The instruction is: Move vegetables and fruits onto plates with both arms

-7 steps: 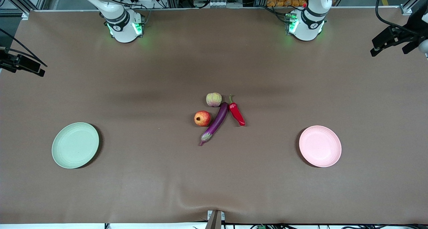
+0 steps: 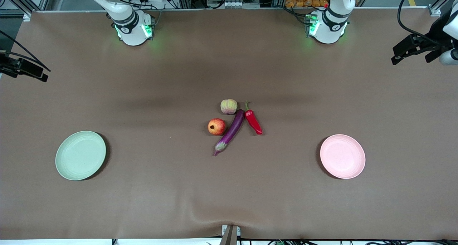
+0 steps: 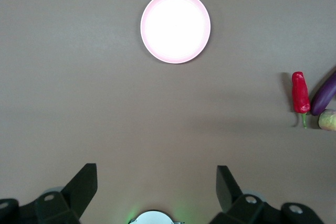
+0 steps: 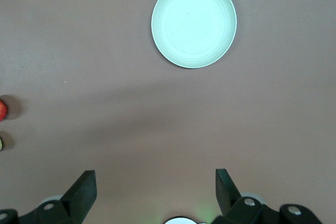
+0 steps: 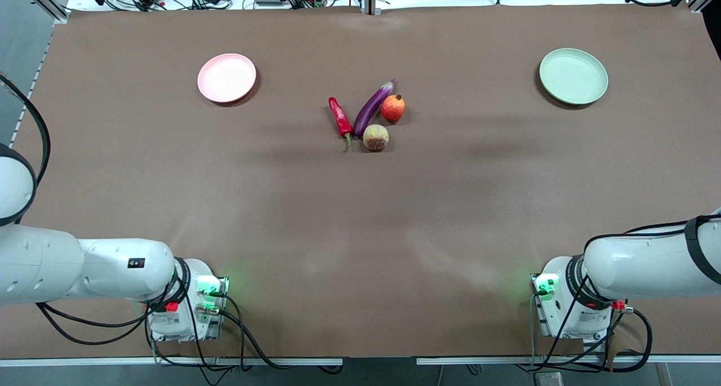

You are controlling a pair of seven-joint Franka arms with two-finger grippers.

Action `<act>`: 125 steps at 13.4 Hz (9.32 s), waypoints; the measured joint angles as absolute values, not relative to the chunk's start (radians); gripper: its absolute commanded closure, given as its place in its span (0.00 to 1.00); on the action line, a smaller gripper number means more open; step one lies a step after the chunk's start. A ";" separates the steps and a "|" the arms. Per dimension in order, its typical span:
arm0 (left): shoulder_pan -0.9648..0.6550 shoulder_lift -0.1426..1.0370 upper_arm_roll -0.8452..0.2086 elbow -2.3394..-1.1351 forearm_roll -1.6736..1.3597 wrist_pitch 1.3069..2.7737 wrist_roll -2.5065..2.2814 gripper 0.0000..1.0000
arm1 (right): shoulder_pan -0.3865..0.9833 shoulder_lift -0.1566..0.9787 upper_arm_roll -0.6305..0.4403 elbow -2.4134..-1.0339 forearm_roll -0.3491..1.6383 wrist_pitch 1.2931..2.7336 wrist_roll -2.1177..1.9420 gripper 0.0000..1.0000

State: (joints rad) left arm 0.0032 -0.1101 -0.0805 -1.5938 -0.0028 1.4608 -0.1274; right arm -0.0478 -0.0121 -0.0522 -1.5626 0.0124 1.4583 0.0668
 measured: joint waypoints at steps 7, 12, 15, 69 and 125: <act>0.000 -0.107 -0.092 -1.632 -0.003 1.469 -0.127 0.00 | -0.048 -0.012 -0.051 -1.562 0.012 1.459 0.067 0.00; 0.000 -0.115 -0.099 -1.744 -0.003 1.571 -0.148 0.00 | -0.026 -0.011 -0.047 -1.561 0.013 1.461 0.067 0.00; -0.001 -0.112 -0.143 -1.862 -0.003 1.712 -0.225 0.00 | 0.022 0.014 -0.045 -1.563 0.013 1.460 0.067 0.00; 0.248 0.651 -0.438 -1.647 0.440 2.275 -0.871 1.00 | 0.706 0.624 -0.041 -1.842 0.703 2.795 -0.705 0.69; -0.654 0.945 -0.164 -1.316 0.253 2.441 -0.687 0.00 | 0.210 0.306 -0.023 -1.937 0.514 2.151 -0.432 0.00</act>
State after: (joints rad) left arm -0.6536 0.9445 -0.1642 -1.3157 0.2531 2.4409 -0.6870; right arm 0.2104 0.3059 -0.0232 -1.9370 0.5144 2.1514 -0.4316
